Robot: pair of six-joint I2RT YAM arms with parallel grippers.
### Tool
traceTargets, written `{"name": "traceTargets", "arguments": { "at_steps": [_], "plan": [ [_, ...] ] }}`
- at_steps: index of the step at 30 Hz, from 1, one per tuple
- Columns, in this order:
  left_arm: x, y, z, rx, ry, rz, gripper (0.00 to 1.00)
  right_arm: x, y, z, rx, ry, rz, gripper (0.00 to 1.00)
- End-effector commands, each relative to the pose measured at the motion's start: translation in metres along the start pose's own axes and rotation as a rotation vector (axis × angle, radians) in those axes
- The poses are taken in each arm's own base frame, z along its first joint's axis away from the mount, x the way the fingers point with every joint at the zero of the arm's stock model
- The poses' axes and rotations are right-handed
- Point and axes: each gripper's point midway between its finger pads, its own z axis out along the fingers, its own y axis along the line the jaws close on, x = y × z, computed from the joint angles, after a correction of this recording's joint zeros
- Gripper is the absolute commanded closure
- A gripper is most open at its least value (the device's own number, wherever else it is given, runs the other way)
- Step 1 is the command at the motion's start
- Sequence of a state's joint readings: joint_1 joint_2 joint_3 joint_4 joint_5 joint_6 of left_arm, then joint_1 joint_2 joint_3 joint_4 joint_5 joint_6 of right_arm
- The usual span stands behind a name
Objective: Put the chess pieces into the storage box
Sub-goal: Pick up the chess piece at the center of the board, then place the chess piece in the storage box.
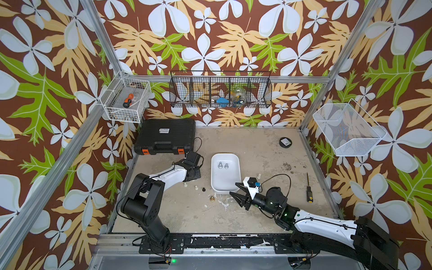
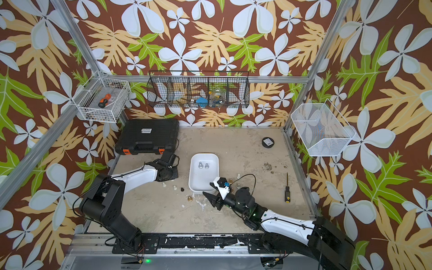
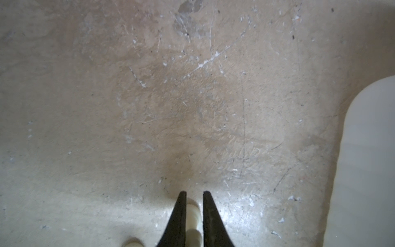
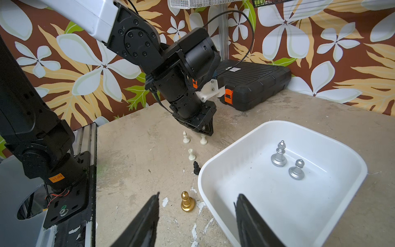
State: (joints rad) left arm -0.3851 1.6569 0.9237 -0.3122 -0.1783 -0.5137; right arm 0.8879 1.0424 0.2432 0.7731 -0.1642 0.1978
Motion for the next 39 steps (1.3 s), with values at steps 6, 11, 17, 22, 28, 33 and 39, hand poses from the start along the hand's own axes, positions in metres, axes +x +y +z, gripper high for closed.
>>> {"name": "traceTargets", "arguments": {
  "at_steps": [6,11,17,22,28,33,39],
  "plan": [
    [-0.006,-0.002,-0.011,-0.007,-0.029,0.019,0.91,-0.008,-0.002,0.0,0.013,-0.027,-0.012,0.42],
    [-0.018,-0.012,-0.033,0.004,-0.073,0.03,0.91,-0.011,-0.009,-0.005,0.061,-0.046,-0.006,0.42],
    [-0.039,-0.059,-0.082,0.11,-0.163,0.064,0.91,-0.022,-0.04,-0.029,0.252,-0.137,0.017,0.41],
    [-0.043,-0.123,-0.115,0.226,-0.2,0.154,0.91,-0.026,-0.08,-0.064,0.505,-0.215,0.064,0.4],
    [-0.024,-0.202,-0.114,0.324,-0.171,0.289,0.92,-0.028,-0.092,-0.083,0.582,-0.267,0.09,0.38],
    [-0.006,-0.234,-0.089,0.372,-0.14,0.318,0.92,-0.027,-0.092,-0.081,0.577,-0.254,0.086,0.38],
    [0.0,-0.243,-0.062,0.372,-0.136,0.313,0.92,-0.028,-0.09,-0.079,0.557,-0.256,0.087,0.38]
  ]
}}
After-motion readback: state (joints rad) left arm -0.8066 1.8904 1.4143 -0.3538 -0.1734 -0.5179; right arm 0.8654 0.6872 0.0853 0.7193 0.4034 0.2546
